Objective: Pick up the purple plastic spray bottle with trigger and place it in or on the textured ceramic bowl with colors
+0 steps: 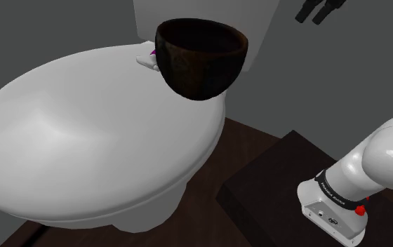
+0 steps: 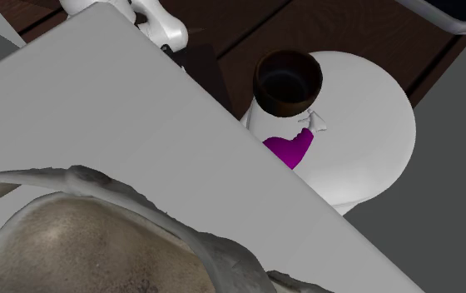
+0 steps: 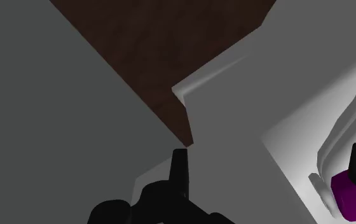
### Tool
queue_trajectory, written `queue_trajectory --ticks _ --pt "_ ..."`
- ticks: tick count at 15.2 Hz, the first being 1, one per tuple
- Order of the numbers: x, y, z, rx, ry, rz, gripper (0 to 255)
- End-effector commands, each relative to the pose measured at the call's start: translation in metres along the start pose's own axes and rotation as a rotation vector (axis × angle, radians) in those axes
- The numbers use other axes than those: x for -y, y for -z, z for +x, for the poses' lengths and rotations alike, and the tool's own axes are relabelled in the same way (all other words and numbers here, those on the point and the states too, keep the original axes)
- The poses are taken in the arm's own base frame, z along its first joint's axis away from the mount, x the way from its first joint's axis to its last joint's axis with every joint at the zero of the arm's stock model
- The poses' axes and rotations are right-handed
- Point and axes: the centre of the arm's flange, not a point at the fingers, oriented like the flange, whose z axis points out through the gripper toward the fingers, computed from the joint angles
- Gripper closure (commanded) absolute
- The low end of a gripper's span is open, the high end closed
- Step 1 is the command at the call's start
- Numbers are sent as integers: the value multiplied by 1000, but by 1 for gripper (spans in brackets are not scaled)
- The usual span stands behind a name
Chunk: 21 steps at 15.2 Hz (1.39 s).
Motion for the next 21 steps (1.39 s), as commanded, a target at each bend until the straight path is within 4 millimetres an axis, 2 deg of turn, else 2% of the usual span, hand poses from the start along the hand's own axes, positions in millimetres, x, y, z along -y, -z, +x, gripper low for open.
queue_trajectory --ticks 1,6,11,21 --pt "0 0 0 0 0 0 0" --pt "63 -23 7 22 -154 -8 0" --pt "123 -46 24 44 -308 -15 0" --pt "233 -96 82 88 -615 -31 0"
